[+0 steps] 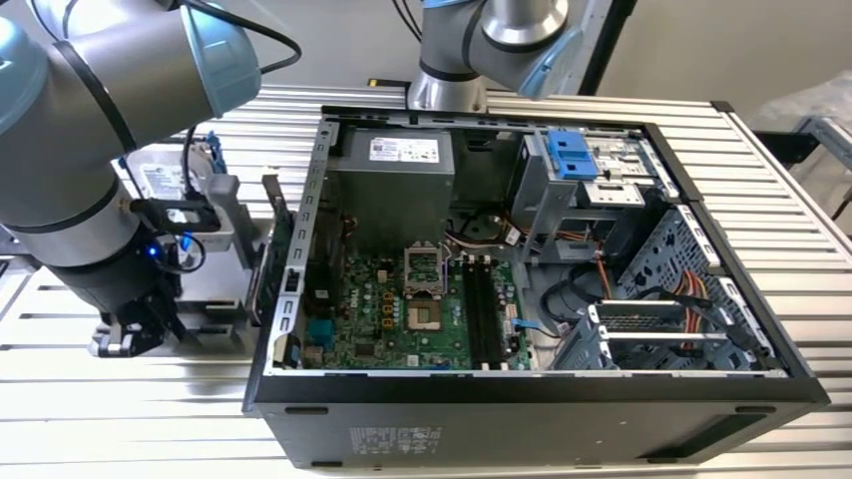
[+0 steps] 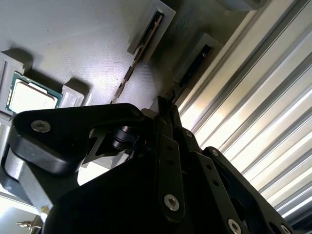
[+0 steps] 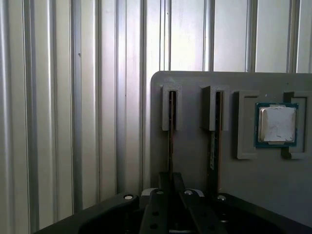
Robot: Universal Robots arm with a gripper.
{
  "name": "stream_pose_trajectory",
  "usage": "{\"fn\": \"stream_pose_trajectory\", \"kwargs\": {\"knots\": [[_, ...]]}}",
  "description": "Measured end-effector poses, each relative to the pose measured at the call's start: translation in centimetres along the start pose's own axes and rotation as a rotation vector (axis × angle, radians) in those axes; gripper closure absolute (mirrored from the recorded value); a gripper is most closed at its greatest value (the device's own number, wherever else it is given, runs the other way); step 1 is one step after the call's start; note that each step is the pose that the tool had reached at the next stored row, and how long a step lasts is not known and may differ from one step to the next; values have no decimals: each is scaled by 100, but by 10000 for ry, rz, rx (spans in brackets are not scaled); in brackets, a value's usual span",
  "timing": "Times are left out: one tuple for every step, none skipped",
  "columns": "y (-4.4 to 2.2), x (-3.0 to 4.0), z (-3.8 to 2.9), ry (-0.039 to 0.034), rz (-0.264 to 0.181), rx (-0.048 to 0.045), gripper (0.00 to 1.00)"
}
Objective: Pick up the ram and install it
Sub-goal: 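Pick up the ram and move it above insertion slot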
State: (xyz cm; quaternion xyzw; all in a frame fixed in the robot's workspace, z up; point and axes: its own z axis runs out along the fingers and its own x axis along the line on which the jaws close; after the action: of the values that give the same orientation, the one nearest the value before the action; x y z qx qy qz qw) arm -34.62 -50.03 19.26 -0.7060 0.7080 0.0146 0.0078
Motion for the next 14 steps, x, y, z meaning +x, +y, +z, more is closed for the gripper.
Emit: {"fn": "stream_pose_trajectory", "kwargs": {"knots": [[0, 0, 0, -1, 0, 1, 100], [0, 0, -2, -1, 0, 2, 100], [0, 0, -6, 0, 0, 1, 100], [0, 0, -12, 1, 0, -1, 100], [0, 0, -16, 0, 0, 0, 100], [0, -1, -22, 0, 0, 0, 100], [1, -1, -28, 1, 0, 0, 100], [1, -1, -34, 1, 1, -1, 100], [1, -1, -40, 1, 1, -1, 100], [0, -1, -47, 1, 0, -1, 100], [0, -2, -52, 0, 0, 0, 100], [1, -2, -59, 0, 0, 0, 100], [1, -2, -65, 1, 0, -1, 100], [1, -2, -71, 0, 0, -1, 100]]}}
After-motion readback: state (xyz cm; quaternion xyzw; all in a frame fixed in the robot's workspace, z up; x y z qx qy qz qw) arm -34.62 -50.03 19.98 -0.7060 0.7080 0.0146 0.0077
